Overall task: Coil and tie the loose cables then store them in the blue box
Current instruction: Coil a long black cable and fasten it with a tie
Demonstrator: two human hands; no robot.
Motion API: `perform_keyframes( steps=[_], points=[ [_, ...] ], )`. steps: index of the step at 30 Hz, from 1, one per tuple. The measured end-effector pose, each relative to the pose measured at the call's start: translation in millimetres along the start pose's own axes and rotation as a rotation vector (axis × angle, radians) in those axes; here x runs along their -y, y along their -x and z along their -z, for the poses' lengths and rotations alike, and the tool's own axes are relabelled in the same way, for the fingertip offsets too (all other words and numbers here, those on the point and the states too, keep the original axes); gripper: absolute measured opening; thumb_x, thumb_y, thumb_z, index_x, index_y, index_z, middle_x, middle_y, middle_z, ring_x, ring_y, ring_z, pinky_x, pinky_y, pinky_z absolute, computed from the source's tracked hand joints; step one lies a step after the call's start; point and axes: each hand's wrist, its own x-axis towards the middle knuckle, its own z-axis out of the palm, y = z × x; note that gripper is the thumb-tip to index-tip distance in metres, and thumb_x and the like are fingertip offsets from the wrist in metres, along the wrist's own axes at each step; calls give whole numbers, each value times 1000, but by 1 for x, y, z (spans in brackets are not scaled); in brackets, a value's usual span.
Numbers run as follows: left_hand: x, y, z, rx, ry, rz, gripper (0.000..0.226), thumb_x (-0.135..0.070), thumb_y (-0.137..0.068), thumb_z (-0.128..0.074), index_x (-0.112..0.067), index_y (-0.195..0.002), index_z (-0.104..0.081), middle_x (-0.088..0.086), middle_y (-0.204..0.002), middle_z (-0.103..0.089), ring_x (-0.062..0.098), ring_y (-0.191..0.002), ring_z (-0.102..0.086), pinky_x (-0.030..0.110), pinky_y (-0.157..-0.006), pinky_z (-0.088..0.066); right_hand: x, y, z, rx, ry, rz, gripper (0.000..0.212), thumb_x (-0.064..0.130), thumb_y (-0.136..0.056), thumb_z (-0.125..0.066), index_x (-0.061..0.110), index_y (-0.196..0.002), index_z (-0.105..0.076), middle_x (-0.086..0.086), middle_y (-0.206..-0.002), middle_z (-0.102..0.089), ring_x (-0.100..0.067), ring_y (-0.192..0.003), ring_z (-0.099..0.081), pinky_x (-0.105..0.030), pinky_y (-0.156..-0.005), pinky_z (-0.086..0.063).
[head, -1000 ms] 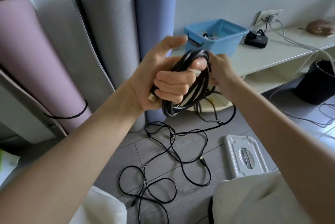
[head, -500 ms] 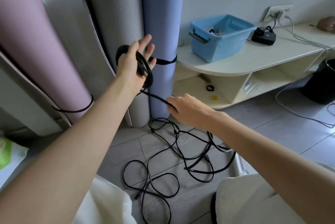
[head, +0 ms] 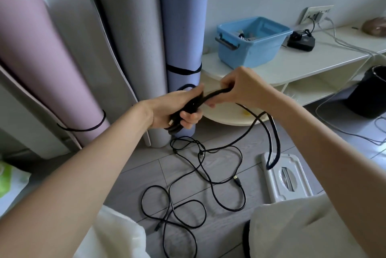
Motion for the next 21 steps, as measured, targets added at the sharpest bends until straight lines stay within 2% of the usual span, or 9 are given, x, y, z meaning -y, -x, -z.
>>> perform_keyframes(
  steps=[3, 6, 9, 12, 14, 16, 18, 20, 21],
  points=[
    [-5, 7, -2, 169, 7, 8, 61, -64, -75, -41, -9, -100, -51, -10, -41, -28, 1, -35, -20, 12, -36, -26, 2, 1, 6, -8, -131, -8, 54, 53, -53, -74, 6, -52, -48, -3, -50, -34, -12, -49, -24, -27, -50, -21],
    [-10, 12, -2, 243, -8, 40, 28, -39, -89, -53, -11, -85, -58, -11, -36, -32, -1, -30, -22, 11, -32, -24, 4, 4, 12, 59, -269, -42, 45, 46, -55, -79, 11, -52, -50, 0, -48, -37, -11, -48, -28, -24, -48, -21],
    [-13, 11, -7, 323, 53, 63, 14, -22, -81, -51, -8, -80, -54, -8, -35, -35, -2, -27, -24, 10, -30, -26, -3, 7, 21, 167, -447, -37, 29, 30, -63, -82, 16, -55, -59, 1, -50, -43, -12, -51, -32, -25, -50, -20],
    [-15, 10, -7, 369, 95, 44, 15, -24, -77, -48, -8, -79, -51, -7, -34, -38, -3, -26, -26, 10, -30, -26, -11, 5, 21, 247, -699, -14, 20, 28, -57, -85, 17, -59, -68, 3, -55, -55, -8, -53, -44, -17, -50, -33],
    [-16, 10, -8, 406, 102, 21, 15, -23, -78, -47, -10, -75, -54, -6, -34, -41, -4, -25, -27, 9, -30, -27, -21, 5, 21, 385, -882, -11, 28, 32, -50, -89, 17, -64, -70, 1, -62, -58, -8, -58, -50, -14, -57, -45],
    [-18, 11, -10, 475, 145, -35, 14, -19, -80, -48, -11, -73, -58, -2, -36, -46, -4, -25, -33, 7, -32, -30, -28, 6, 23, 520, -980, -65, 36, 31, -55, -86, 11, -79, -69, -7, -76, -57, -14, -69, -51, -18, -68, -52],
    [-22, 12, -10, 622, 319, -160, 10, -12, -84, -52, -6, -82, -60, 7, -49, -58, 2, -32, -49, 10, -36, -39, -32, 3, 18, 498, -866, -167, 33, 26, -73, -73, 2, -93, -63, -11, -84, -56, -17, -75, -50, -22, -72, -53],
    [-30, 15, -10, 743, 597, -278, 16, -6, -89, -48, 5, -94, -58, 21, -78, -68, 18, -52, -66, 20, -44, -46, -31, -1, 0, 352, -652, -323, 21, 21, -91, -55, 4, -80, -61, -3, -66, -61, -14, -62, -52, -23, -60, -51],
    [-36, 18, -10, 747, 720, -326, 18, -2, -89, -47, 9, -98, -58, 27, -93, -67, 27, -64, -70, 24, -48, -48, -26, -3, -13, 293, -547, -382, 28, 18, -95, -49, 7, -72, -59, 1, -55, -60, -12, -52, -53, -21, -52, -48]
  ],
)
